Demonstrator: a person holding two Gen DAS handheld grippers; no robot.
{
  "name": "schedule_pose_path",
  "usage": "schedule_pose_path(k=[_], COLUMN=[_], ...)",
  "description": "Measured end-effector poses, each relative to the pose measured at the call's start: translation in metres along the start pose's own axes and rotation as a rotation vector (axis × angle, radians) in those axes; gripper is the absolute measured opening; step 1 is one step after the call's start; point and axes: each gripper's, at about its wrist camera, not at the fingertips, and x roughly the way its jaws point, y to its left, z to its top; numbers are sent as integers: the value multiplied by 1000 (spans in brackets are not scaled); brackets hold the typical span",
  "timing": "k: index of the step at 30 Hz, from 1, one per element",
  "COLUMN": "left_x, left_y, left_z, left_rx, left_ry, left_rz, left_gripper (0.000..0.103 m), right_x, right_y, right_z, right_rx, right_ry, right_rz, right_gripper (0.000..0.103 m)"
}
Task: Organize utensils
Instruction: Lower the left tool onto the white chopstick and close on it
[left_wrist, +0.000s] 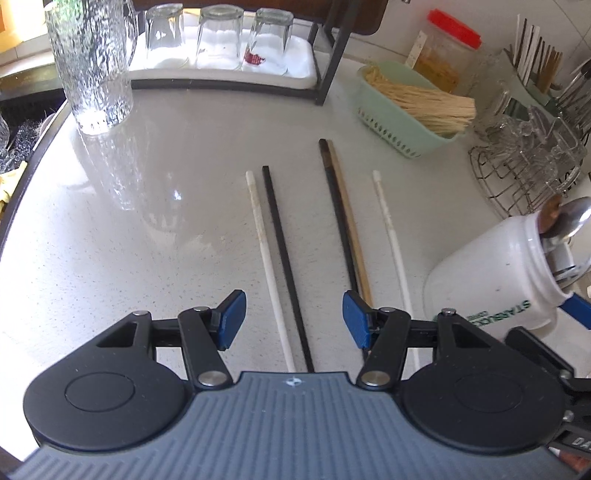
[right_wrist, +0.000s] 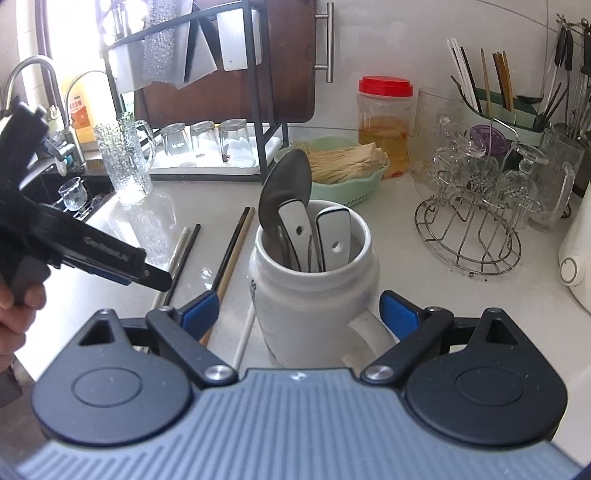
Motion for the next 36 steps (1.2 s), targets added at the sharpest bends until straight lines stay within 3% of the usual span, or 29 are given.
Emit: schedule_pose_path(k=[3,8,12,21,27,36], left_x=[10,18,24,35,43,54], left_y=[7,21,32,32,36,28], left_z=[0,5,16,36,49,65], left_rx=[-9,-67,-112,-93,-110,-46], left_ry=[4,-28,-42,-71,-90,-82], left_rz=[0,8,7,32,51,94], left_gripper=[62,57,51,36,20,19], right_x=[-1,-2,-1,3,4,6], right_y=[1,1,3,8,9,11], right_z=[0,0,0,2,3,4], right_rx=[-14,1,-8,-33,-34,-34], right_ry=[1,17,25,44,50,56], right_rz=[-21,-50,-64,-96,-105,-116], right_gripper=[93,78,78,81,80,81])
